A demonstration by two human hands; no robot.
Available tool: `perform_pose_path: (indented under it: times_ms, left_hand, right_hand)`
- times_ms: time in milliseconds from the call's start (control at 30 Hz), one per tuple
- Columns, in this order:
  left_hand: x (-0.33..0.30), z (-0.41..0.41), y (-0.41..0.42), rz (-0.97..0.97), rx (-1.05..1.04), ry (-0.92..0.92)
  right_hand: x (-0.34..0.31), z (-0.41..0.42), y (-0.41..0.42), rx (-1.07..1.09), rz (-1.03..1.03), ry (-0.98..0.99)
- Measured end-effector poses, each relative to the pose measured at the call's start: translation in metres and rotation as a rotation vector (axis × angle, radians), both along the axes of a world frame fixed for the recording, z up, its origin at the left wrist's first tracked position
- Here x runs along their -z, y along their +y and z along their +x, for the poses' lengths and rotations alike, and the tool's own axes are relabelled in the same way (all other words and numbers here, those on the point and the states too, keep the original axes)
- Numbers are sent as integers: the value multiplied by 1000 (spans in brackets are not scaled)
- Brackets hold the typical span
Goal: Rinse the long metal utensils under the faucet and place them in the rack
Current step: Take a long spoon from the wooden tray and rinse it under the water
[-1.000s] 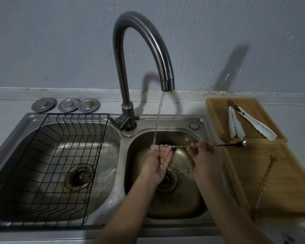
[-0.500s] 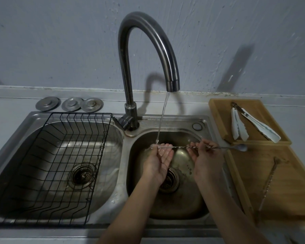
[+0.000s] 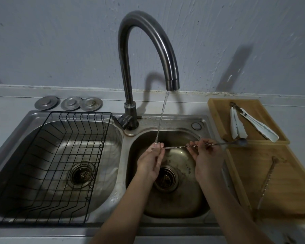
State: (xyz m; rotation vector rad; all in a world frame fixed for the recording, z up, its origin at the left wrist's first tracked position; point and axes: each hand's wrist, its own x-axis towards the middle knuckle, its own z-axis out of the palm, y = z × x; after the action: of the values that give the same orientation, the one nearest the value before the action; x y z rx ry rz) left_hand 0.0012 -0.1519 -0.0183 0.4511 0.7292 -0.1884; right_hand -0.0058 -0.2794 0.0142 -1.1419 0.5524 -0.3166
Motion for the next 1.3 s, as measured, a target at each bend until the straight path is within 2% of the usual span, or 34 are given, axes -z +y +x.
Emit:
perform_pose_path:
  times_ms: [133, 300, 467, 533, 633, 733, 800, 833, 900, 933, 1000, 1067, 1133, 1200, 1300]
  left_hand:
    - [-7, 7, -12, -272, -230, 36]
    - [-15, 8, -26, -254, -105, 18]
    - [-13, 25, 2, -454, -327, 50]
    - [-14, 20, -7, -480, -282, 19]
    - [-19, 14, -25, -439, -151, 8]
    - [-19, 23, -14, -308, -182, 36]
    - [-8, 27, -2, -257, -216, 94]
    - [3, 26, 2, -161, -178, 118]
    - [25, 17, 1, 278, 114, 114]
    - [32, 11, -2, 508, 248, 52]
    - [35, 0, -7, 845, 313, -237]
    - [24, -6, -6, 908, 245, -435]
    - [16, -6, 3, 985, 204, -541]
    - [17, -7, 12, 1126, 224, -594]
    - [22, -6, 18, 1212, 308, -575]
  right_hand:
    - [4, -3, 12, -19, -21, -48]
    - [6, -2, 12, -34, -81, -75]
    - [1, -3, 11, -60, -62, -99]
    - [2, -3, 18, -49, -93, -112]
    - [5, -3, 23, -107, -274, -120]
    - [4, -3, 18, -186, -366, -156]
    - [1, -1, 17, -275, -571, -212]
    - [-1, 0, 20, -345, -692, -235]
    - [-6, 6, 30, -469, -871, -265]
    - [-9, 9, 37, -521, -925, -265]
    - [-15, 16, 49, -606, -975, -242]
    - [-16, 20, 57, -649, -987, -246]
    - [-18, 22, 60, -650, -1007, -282]
    - [-22, 23, 59, -668, -972, -299]
    - [-28, 28, 56, -640, -922, -280]
